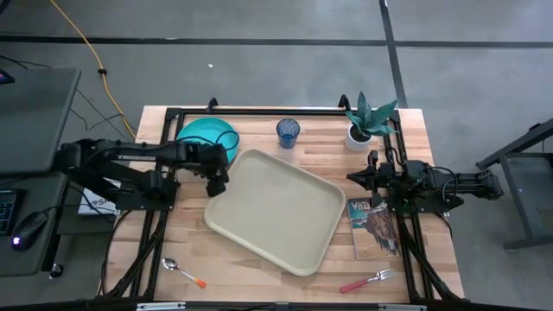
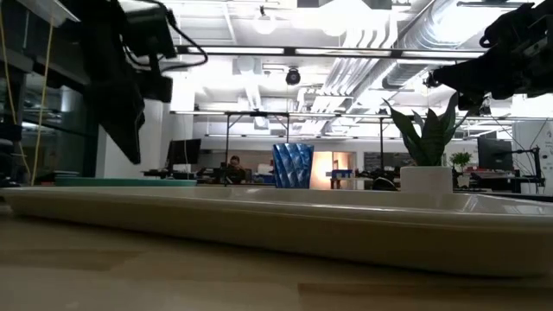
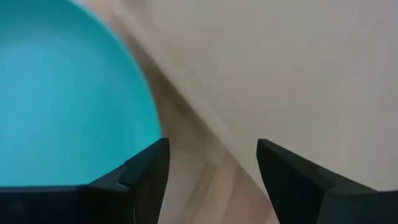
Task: Pick and place plate/cup/fork/spoon on tray
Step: Put the blue plate on the gray serving tray, then put the blue cup on the gray serving tray to the top right of blue plate
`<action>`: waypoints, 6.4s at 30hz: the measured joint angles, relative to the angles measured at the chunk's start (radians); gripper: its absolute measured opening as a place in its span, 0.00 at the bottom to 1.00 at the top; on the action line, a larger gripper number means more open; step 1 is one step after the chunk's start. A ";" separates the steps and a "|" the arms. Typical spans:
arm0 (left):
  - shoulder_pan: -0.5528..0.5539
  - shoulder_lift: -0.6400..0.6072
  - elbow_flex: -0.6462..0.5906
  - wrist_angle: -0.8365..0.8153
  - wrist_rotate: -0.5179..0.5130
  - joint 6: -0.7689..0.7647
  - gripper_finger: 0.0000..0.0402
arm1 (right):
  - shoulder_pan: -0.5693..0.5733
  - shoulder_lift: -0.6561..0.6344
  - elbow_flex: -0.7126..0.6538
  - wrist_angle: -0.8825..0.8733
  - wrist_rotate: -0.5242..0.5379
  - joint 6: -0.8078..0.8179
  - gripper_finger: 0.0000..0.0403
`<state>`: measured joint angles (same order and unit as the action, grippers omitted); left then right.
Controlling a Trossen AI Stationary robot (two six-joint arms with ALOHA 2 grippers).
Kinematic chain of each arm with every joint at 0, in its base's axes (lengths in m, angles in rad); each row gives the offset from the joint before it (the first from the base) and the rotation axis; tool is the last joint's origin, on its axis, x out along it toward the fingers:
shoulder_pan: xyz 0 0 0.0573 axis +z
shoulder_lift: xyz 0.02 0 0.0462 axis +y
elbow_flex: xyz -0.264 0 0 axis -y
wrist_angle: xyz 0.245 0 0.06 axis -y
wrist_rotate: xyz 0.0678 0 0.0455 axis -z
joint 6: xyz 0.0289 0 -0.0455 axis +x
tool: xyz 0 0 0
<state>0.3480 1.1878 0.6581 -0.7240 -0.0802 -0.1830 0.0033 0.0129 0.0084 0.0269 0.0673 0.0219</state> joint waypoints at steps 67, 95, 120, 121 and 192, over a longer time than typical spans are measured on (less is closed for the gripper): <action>0.027 0.252 0.059 -0.112 -0.131 -0.021 0.56 | 0.000 0.000 0.000 0.000 0.000 0.000 0.00; -0.001 0.174 0.130 -0.140 -0.311 -0.001 0.01 | 0.000 0.000 0.000 0.000 0.000 0.000 0.00; -0.789 0.386 0.436 0.015 -0.377 -0.070 0.00 | 0.000 0.000 0.000 0.000 0.000 0.000 0.00; -0.805 0.425 0.454 0.021 -0.377 -0.052 0.00 | 0.000 0.000 0.000 0.000 0.000 0.000 0.00; -0.156 -0.306 -0.169 1.081 0.172 0.211 0.43 | 0.000 0.014 0.000 0.007 0.013 -0.023 0.00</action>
<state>0.1915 0.8814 0.4887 0.3569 0.0920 0.0280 0.0036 0.0269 0.0086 0.0344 0.0802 -0.0006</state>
